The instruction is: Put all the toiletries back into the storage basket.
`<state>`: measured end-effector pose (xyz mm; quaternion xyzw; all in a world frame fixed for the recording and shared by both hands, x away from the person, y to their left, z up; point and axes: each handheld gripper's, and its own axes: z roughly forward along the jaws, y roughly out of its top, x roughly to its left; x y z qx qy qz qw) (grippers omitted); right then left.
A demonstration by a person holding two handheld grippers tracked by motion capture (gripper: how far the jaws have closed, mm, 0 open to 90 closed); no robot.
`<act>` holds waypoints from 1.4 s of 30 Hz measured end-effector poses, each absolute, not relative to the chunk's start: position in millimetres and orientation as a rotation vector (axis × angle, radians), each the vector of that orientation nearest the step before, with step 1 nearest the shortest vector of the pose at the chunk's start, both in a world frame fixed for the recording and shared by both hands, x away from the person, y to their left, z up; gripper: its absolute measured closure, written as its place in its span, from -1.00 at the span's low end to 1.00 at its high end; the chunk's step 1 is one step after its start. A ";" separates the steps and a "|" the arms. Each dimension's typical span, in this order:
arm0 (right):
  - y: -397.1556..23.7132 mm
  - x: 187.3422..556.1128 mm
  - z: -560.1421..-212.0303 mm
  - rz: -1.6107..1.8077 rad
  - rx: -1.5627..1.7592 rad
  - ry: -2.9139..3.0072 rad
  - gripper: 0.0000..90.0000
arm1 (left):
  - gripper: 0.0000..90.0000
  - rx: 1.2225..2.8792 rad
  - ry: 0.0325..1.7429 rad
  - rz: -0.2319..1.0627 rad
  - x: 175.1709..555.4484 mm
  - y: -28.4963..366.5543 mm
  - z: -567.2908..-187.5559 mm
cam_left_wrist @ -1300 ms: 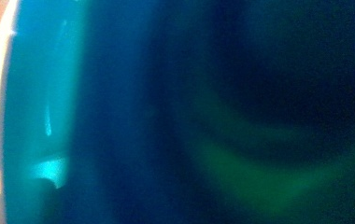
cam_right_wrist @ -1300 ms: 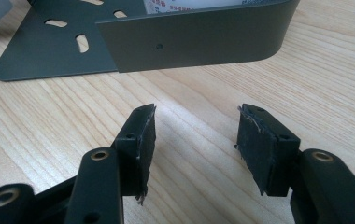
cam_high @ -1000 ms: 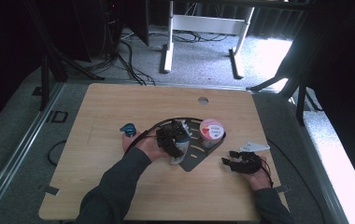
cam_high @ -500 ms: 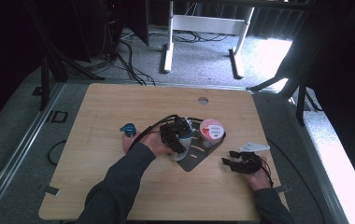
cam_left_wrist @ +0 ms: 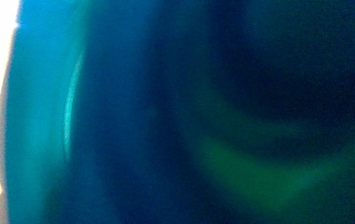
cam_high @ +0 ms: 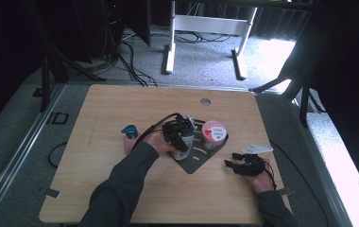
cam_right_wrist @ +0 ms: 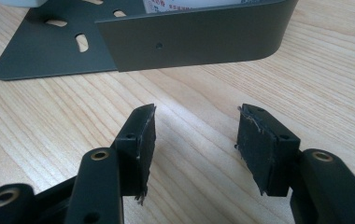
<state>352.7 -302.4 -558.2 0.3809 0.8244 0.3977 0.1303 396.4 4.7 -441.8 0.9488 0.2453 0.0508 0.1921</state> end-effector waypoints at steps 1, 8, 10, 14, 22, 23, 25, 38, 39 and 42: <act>-302.4 352.7 -558.1 1.155 1.107 2.395 0.03 | 0.23 2.665 0.689 0.142 397.2 4.5 -441.9; -302.7 352.8 -558.2 1.158 1.107 2.395 0.03 | 0.23 2.661 0.694 0.156 402.2 1.5 -439.6; -302.7 352.9 -558.2 1.158 1.107 2.395 0.03 | 0.23 2.656 0.696 0.161 403.9 0.3 -438.6; -302.9 352.9 -558.2 1.159 1.108 2.395 0.03 | 0.23 2.653 0.698 0.161 407.5 -2.7 -436.6; -303.1 353.0 -558.2 1.161 1.107 2.397 0.03 | 0.23 2.657 0.698 0.179 417.5 -5.9 -432.8; -303.1 353.1 -558.2 1.161 1.107 2.397 0.03 | 0.23 2.652 0.703 0.180 418.8 -6.3 -431.9; -303.2 353.1 -558.2 1.162 1.108 2.398 0.03 | 0.23 2.647 0.704 0.186 420.0 -6.6 -431.2; -303.2 353.1 -558.2 1.162 1.109 2.399 0.03 | 0.23 2.617 0.735 0.186 434.6 -7.5 -437.9; -303.2 353.1 -558.2 1.162 1.109 2.399 0.03 | 0.23 2.618 0.738 0.188 435.7 -7.9 -438.8; -303.2 353.1 -558.2 1.162 1.108 2.399 0.03 | 0.23 2.610 0.746 0.196 440.0 -10.1 -440.7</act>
